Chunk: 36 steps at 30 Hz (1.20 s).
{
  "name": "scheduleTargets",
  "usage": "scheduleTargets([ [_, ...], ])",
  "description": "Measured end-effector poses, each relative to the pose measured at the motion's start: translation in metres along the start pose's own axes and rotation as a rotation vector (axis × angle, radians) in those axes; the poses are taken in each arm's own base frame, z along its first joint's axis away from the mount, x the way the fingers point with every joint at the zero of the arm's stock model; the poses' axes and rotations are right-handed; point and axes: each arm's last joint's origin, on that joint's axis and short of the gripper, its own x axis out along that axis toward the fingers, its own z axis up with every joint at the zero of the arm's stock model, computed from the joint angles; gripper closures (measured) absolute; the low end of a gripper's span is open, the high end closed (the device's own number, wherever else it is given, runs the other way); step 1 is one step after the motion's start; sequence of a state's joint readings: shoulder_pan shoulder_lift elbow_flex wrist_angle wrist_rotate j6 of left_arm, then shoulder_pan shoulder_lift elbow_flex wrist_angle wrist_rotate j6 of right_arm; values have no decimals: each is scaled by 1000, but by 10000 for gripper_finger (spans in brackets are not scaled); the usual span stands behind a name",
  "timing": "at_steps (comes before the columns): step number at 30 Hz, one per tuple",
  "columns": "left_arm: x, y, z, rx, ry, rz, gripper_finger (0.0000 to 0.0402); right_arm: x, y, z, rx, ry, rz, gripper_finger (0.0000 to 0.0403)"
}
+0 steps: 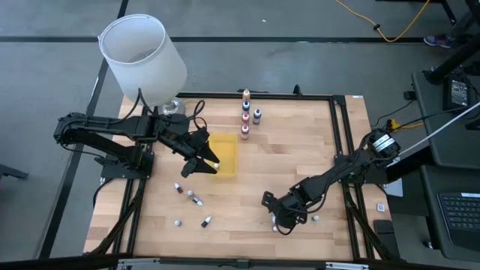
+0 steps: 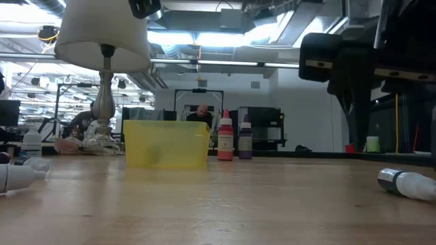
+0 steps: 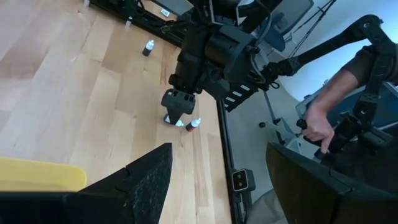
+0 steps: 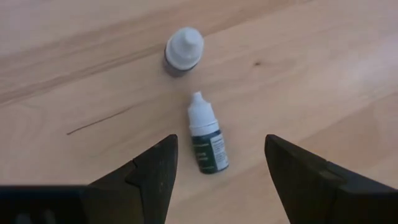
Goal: Pick & Place food coloring
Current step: Put the small dark green bottle into the yellow bin
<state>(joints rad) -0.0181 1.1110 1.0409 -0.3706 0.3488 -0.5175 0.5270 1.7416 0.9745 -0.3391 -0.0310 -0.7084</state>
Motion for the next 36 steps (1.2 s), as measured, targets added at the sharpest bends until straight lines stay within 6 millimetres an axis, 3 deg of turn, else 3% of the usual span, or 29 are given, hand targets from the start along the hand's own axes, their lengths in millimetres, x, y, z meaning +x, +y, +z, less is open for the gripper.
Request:
scheduleTargets([
  [8,0,0,0,0,0,1,148,7,3,-14,-12,1,12,162],
  [19,0,0,0,24,0,0,148,9,-8,-19,6,-32,-7,163],
  [36,0,0,0,25,3,-3,148,15,-8,-19,-35,-32,1,249],
])
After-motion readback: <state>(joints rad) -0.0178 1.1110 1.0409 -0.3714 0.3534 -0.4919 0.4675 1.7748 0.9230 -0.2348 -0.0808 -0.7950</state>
